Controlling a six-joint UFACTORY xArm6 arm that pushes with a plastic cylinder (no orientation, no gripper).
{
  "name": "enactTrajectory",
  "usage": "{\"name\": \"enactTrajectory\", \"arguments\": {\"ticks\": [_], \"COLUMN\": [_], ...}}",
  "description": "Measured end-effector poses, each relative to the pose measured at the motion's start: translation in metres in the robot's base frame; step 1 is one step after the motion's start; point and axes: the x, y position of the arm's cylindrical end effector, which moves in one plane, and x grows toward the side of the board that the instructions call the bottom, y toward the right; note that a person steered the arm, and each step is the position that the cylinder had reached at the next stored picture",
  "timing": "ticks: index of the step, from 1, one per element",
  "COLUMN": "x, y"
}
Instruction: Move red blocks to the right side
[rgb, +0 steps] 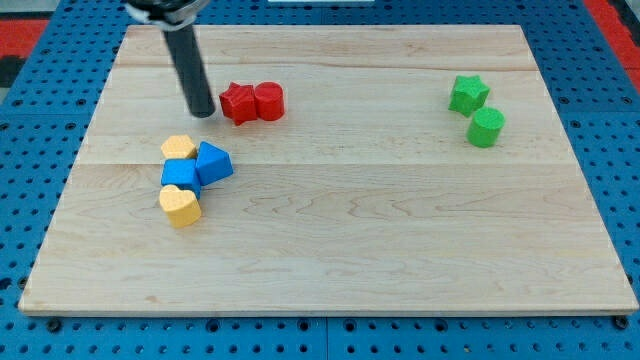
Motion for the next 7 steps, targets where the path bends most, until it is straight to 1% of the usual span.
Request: {"name": "enactTrajectory", "arguments": {"ticks": [1,2,7], "x": [-0.011,-0.013,-0.01], "y": [0.066,0.135,0.137]}}
